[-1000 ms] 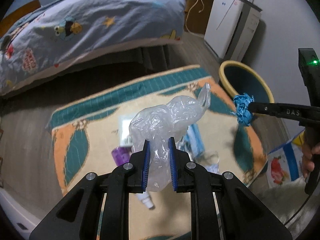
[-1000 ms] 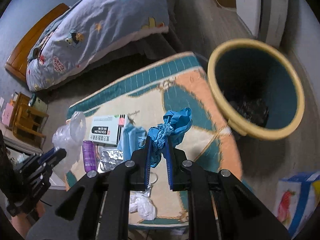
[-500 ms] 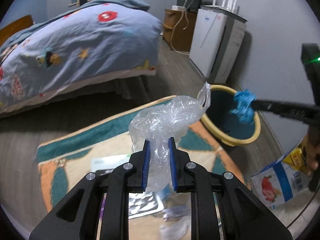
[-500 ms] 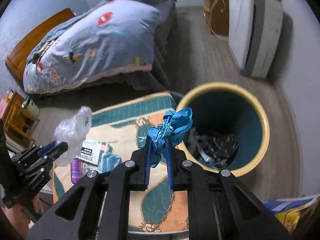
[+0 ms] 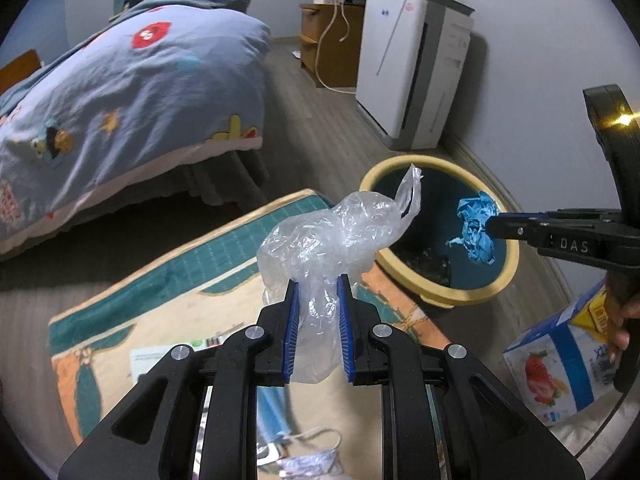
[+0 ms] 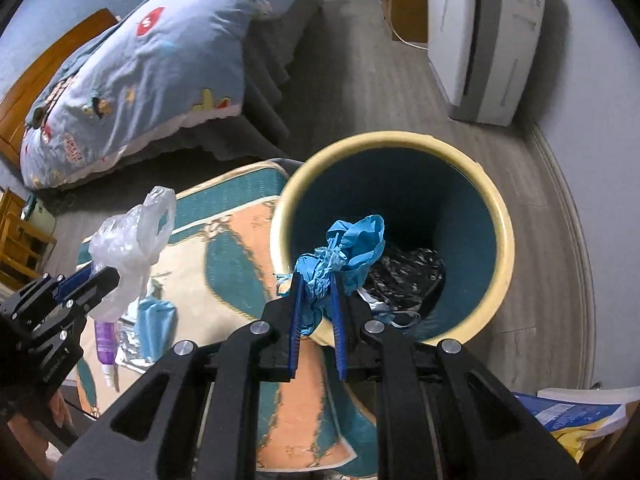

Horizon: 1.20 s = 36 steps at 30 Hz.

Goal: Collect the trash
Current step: 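Carry the blue gloves and clear plastic bag over the bin and open both tools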

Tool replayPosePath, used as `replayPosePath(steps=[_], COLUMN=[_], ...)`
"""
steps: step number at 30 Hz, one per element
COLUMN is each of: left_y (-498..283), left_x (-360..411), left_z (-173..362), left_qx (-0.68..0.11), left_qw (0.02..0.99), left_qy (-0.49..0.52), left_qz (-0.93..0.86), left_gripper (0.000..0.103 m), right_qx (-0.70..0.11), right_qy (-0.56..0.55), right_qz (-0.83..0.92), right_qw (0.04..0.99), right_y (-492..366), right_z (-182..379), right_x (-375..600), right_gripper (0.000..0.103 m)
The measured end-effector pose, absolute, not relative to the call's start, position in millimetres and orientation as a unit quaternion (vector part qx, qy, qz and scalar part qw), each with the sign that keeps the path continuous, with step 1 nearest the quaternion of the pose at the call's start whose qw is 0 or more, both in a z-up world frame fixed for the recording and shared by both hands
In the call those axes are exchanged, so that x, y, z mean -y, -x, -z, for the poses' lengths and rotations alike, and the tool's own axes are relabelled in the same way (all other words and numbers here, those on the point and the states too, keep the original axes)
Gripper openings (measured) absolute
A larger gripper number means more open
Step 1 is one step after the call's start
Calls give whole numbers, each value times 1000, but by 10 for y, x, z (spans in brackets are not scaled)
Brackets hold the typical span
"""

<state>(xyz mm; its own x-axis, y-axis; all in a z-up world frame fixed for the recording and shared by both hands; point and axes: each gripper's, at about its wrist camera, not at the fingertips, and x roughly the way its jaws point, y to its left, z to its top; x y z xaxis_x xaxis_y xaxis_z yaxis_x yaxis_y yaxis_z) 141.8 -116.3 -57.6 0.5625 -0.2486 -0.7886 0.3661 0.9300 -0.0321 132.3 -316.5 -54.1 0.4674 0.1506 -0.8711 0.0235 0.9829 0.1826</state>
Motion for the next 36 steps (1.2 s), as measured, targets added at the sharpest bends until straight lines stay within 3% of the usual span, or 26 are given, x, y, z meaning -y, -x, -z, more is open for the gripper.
replayPosePath(steps=[21, 33, 36], left_y=[-1569, -1740, -1739], left_x=[2052, 2297, 2301], left_z=[947, 861, 777], left_qx=[-449, -412, -385], left_qw=[857, 872, 883], left_qy=[-108, -94, -89], left_qz=[229, 247, 251], left_gripper=[19, 19, 28], right_qx=[-521, -459, -427], right_qy=[-174, -182, -186], right_qz=[17, 33, 35], right_qw=[835, 869, 884], right_y=[-1360, -1306, -1292], right_z=[755, 546, 440], right_x=[3922, 4041, 4069], right_gripper=[13, 13, 15])
